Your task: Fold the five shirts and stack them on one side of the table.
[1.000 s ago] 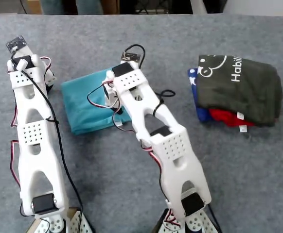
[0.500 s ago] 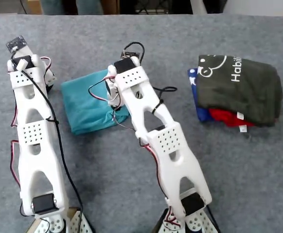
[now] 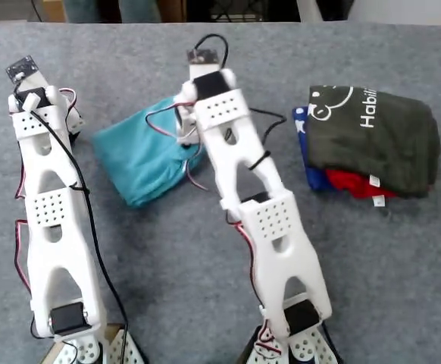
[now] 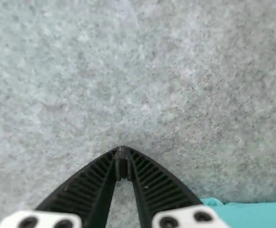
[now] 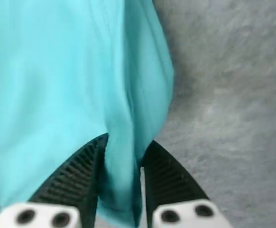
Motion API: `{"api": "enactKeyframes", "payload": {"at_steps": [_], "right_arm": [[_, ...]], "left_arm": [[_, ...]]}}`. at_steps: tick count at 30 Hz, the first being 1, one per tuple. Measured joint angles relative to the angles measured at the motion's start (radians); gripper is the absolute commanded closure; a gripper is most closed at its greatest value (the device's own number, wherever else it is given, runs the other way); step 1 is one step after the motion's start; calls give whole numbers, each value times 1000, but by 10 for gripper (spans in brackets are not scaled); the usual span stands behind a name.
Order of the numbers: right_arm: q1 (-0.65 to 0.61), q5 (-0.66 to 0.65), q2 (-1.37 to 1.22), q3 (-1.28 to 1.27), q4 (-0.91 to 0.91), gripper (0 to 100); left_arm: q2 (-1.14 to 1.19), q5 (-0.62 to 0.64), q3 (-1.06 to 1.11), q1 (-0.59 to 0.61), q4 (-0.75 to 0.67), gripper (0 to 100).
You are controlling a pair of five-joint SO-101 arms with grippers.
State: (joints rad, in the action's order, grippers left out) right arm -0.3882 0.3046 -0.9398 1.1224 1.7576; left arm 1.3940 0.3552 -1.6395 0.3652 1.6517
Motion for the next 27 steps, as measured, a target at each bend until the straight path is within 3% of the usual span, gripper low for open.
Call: {"api": "enactKeyframes", "payload": {"at_steps": [12,27], "right_arm": [[281,-356,106,6,0,985],[664,-532,241,6,3,985]], "left_arm": [[0,0,0,2,0,970],[0,0,0,2,0,970]]}}
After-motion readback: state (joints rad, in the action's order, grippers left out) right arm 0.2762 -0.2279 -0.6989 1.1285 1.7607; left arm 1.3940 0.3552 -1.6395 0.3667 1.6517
